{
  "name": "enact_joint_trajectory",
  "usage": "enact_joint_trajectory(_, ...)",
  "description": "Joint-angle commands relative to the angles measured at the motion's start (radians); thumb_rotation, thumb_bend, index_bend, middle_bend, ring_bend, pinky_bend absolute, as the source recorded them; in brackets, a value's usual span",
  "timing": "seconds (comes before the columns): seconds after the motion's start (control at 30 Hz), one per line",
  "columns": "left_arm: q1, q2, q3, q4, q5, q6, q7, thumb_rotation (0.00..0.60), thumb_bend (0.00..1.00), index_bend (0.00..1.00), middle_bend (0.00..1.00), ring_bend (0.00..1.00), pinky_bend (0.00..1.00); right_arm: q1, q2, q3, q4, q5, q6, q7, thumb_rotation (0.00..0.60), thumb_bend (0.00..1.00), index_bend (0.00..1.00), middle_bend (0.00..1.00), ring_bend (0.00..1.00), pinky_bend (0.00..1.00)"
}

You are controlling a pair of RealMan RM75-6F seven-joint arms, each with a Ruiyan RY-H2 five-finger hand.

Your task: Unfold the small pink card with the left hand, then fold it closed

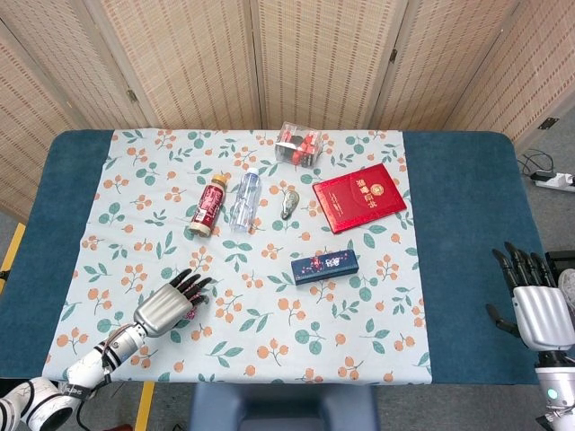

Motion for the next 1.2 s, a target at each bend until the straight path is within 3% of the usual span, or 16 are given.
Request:
enact_joint_trajectory(0.03,0.005,-0.005,0.007,0.008,-0.012,0.001,0.005,0.600,1.00,0.27,0.00,0.00,0.00,0.001,-0.001,0.000,-0.001,-0.001,-0.001,-0.001,0.600,0.32,0.00,0.00,0.00,0.00)
enact_joint_trajectory(1.2,0.000,-0.020,0.024,0.029,-0.142,-0.027,0.091,0.600,1.00,0.27,0.00,0.00,0.00,-0.008,0.002,-0.001,0.000,0.002,0.013,0.007,0.600,0.32,0.00,0.00,0.00,0.00)
